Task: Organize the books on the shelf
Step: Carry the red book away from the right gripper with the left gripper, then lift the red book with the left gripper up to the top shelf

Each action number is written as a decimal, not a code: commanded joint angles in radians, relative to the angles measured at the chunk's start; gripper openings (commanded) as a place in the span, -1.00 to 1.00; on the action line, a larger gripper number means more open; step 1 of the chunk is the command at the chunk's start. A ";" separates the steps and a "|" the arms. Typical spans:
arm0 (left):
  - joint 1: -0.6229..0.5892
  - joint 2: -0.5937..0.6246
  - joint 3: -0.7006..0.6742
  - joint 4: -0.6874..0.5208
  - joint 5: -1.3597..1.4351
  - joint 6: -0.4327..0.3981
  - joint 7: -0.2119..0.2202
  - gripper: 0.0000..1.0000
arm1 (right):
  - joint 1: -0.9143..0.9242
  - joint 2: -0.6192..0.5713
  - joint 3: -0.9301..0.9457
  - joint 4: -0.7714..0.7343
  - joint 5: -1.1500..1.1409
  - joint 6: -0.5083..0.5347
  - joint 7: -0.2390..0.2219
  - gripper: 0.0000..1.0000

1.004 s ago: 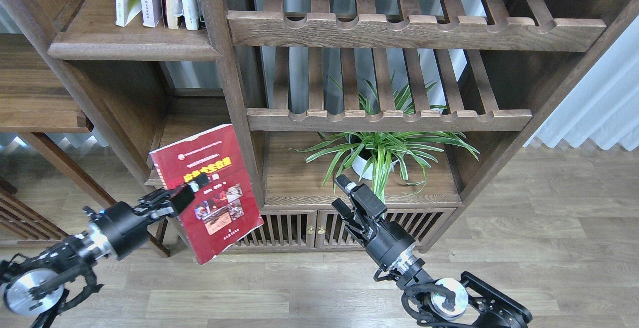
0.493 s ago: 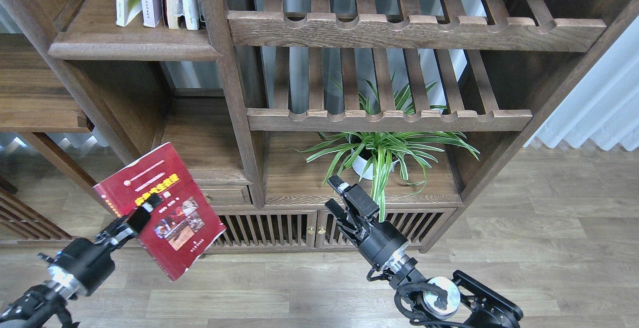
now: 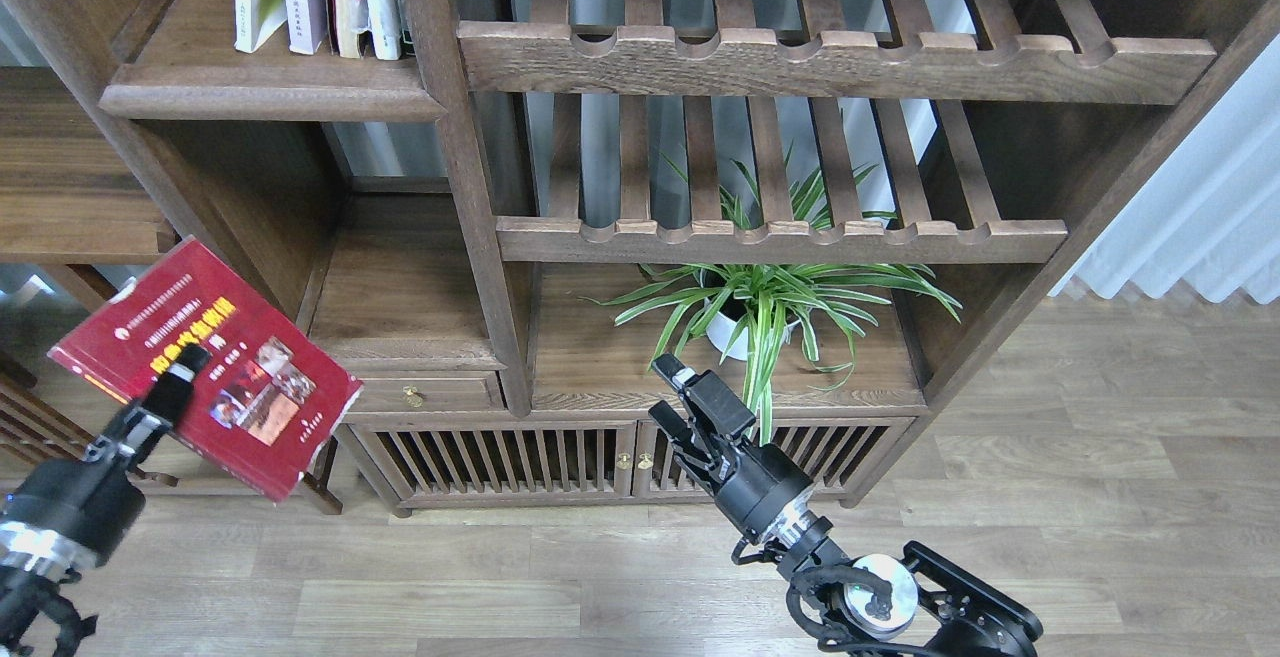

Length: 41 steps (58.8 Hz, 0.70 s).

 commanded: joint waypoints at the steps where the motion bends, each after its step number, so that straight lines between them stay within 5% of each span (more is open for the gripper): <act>1: -0.048 -0.001 -0.001 0.000 0.000 0.000 0.015 -1.00 | 0.006 0.000 0.000 0.000 0.000 0.000 0.001 0.97; 17: -0.186 0.001 -0.001 0.000 -0.002 0.000 0.111 -1.00 | 0.009 0.002 0.000 -0.008 0.000 0.000 0.001 0.97; 41: -0.246 -0.001 -0.028 0.000 -0.011 0.000 0.112 -1.00 | 0.018 0.013 0.002 -0.017 0.000 0.000 0.001 0.97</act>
